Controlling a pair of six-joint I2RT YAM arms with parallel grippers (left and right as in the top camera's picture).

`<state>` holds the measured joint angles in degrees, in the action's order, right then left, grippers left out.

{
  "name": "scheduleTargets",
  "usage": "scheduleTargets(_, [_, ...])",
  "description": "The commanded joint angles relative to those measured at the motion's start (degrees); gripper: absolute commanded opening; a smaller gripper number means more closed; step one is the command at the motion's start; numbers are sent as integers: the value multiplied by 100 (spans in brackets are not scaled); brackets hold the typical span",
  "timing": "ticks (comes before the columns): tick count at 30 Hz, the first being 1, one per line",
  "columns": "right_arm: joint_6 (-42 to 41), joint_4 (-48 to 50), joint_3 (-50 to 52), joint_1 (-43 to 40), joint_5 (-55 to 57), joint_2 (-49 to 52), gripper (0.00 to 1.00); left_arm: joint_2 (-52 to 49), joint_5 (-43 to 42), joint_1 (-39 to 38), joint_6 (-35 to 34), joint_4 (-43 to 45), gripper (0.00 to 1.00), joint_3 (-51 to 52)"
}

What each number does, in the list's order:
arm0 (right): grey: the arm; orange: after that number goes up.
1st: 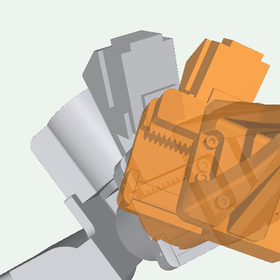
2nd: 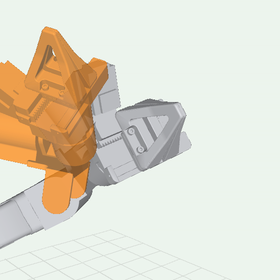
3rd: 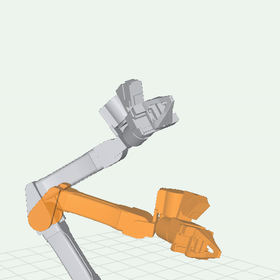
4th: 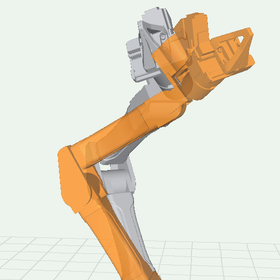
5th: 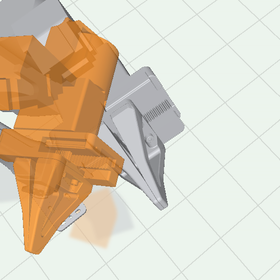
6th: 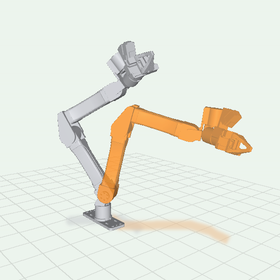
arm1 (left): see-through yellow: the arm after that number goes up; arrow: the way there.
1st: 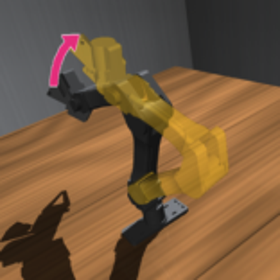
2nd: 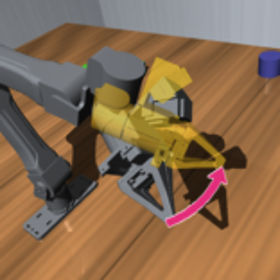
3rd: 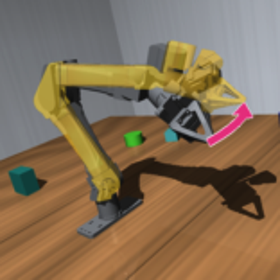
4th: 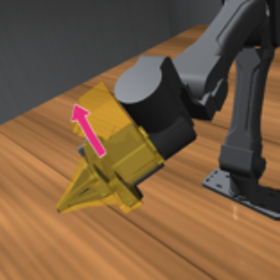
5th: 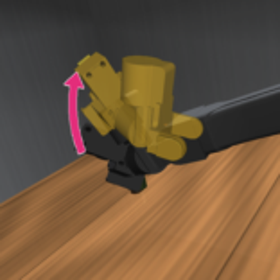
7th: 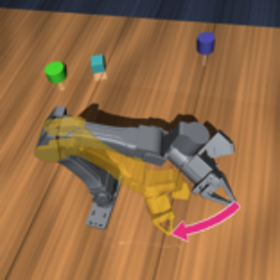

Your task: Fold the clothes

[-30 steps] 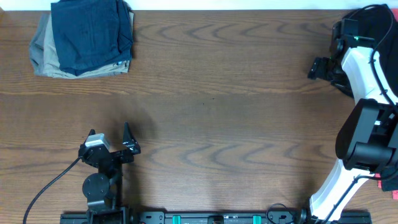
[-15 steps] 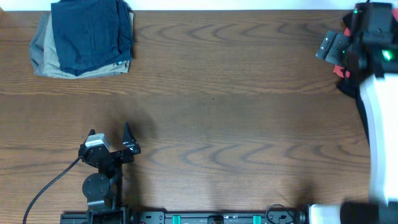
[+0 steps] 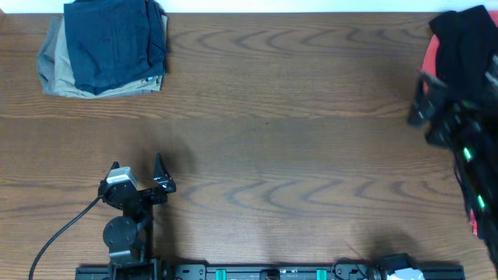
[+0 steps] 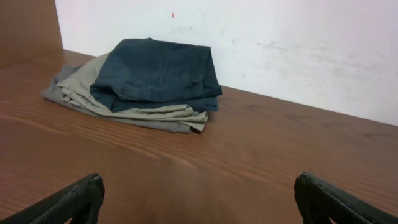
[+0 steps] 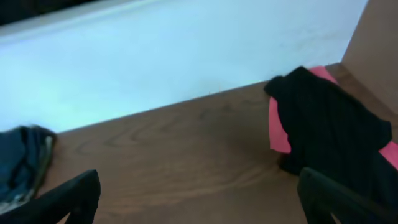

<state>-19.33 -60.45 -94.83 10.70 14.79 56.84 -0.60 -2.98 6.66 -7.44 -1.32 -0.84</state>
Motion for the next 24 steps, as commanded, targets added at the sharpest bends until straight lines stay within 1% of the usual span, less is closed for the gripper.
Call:
scheduleTargets(1, [-212, 39, 614, -4, -87, -584, 99, 37, 90, 13, 31, -254, 98, 61])
scheduleTargets(3, [-212, 297, 1283, -4, -168, -1029, 99, 37, 90, 13, 31, -251, 98, 61])
scheduleTargets(5, [-212, 754, 2098, -4, -356, -1515, 99, 37, 90, 13, 31, -251, 98, 61])
scheduleTargets(8, [-208, 1812, 3488, -2, -721, -2299, 99, 37, 90, 13, 31, -254, 98, 61])
scheduleTargets(12, [-127, 3388, 5281, -4, -927, -3274, 99, 37, 90, 13, 31, -254, 98, 61])
scheduleTargets(16, [-127, 4610, 6686, -66, -933, -4050, 99, 37, 90, 13, 31, -251, 98, 61])
scheduleTargets(19, [-127, 5001, 7355, -223, -1078, -4472, 99, 37, 90, 13, 31, -254, 98, 61])
scheduleTargets(24, [-122, 5084, 8076, -516, -1213, -5003, 99, 37, 90, 13, 31, -251, 98, 61])
